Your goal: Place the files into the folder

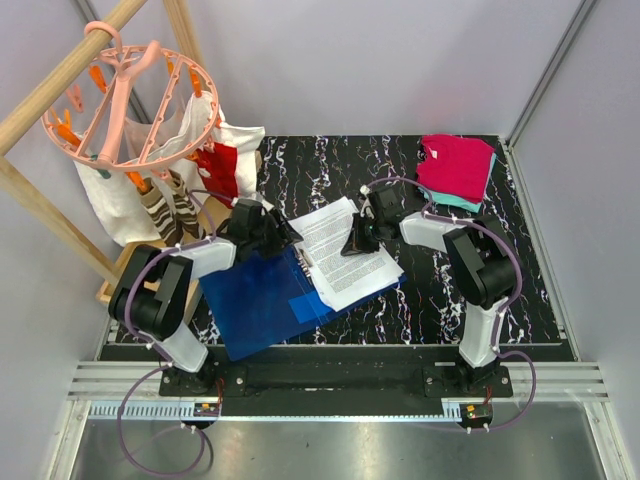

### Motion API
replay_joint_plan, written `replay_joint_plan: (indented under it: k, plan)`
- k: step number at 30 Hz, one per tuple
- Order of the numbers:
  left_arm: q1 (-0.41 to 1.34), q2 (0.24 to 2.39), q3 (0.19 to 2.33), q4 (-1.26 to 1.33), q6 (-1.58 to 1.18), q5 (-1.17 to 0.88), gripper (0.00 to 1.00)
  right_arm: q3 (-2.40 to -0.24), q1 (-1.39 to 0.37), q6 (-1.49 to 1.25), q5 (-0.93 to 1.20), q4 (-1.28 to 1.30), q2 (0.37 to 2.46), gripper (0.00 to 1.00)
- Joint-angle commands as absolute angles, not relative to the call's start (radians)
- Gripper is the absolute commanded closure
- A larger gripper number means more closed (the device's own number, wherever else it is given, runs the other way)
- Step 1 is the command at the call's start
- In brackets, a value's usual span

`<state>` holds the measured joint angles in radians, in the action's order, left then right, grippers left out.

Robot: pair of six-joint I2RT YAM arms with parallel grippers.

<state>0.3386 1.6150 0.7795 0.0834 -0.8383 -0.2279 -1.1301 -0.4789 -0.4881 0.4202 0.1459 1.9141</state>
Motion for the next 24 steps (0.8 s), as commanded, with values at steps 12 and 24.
replay_joint_plan:
  k: [12, 24]
  plan:
    - [0.333, 1.713, 0.857, 0.216, -0.831, -0.262, 0.32, -1.143, -0.486, -0.492, 0.443, 0.103, 1.954, 1.0]
    - [0.354, 1.689, 0.856, 0.233, -0.85, -0.29, 0.33, -1.149, -0.485, -0.497, 0.462, 0.104, 1.968, 1.0]
